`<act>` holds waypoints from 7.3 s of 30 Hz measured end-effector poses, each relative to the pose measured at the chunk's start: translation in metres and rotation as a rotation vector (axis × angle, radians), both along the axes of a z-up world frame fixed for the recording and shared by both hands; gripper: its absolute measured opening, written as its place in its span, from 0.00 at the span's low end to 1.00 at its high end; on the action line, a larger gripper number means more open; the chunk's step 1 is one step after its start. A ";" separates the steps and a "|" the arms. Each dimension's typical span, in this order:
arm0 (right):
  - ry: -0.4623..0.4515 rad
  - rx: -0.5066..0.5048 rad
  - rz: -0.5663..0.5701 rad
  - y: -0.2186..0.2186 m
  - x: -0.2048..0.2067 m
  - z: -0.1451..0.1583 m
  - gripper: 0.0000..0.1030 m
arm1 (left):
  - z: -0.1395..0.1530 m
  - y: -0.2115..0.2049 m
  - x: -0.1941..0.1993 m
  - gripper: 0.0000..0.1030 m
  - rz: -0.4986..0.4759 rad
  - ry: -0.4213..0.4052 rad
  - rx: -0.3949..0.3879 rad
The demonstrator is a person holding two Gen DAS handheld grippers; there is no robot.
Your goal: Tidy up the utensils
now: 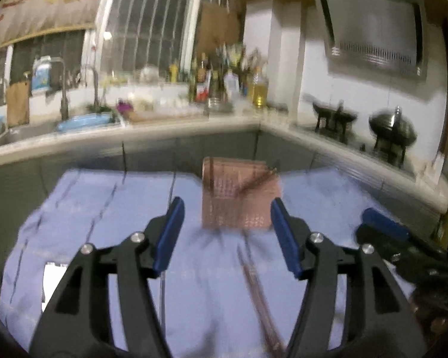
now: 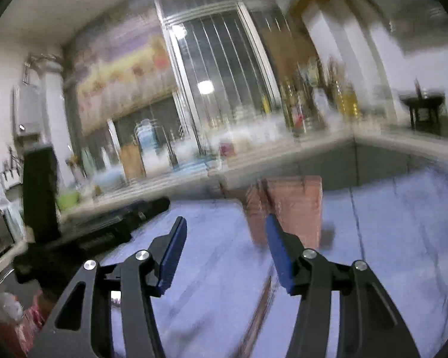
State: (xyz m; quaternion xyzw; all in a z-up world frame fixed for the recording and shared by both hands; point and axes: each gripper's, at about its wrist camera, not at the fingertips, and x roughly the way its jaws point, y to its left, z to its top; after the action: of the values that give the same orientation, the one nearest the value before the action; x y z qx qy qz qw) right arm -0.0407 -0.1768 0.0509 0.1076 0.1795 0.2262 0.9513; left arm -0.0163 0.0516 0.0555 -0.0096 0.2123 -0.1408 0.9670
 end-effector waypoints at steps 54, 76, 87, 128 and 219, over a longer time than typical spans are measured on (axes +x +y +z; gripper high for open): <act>0.461 -0.194 -0.167 -0.012 0.028 -0.152 0.07 | -0.147 -0.026 0.040 0.56 0.103 0.471 0.198; 0.457 -0.118 -0.161 -0.020 0.027 -0.153 0.07 | -0.156 -0.025 0.047 0.58 0.150 0.482 0.249; 0.457 -0.110 -0.162 -0.021 0.027 -0.153 0.07 | -0.156 -0.023 0.045 0.61 0.158 0.478 0.246; 0.462 -0.053 -0.141 -0.019 0.025 -0.155 0.09 | -0.158 -0.015 0.042 0.74 0.196 0.472 0.246; 0.454 -0.100 -0.197 -0.030 0.031 -0.138 0.38 | -0.148 0.002 0.060 0.95 0.092 0.593 0.089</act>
State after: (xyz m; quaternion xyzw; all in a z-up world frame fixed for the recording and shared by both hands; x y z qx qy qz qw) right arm -0.0100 -0.2072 -0.0866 0.1254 0.3883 0.0931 0.9082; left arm 0.0439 0.0532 -0.0923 -0.0175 0.4908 -0.0783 0.8675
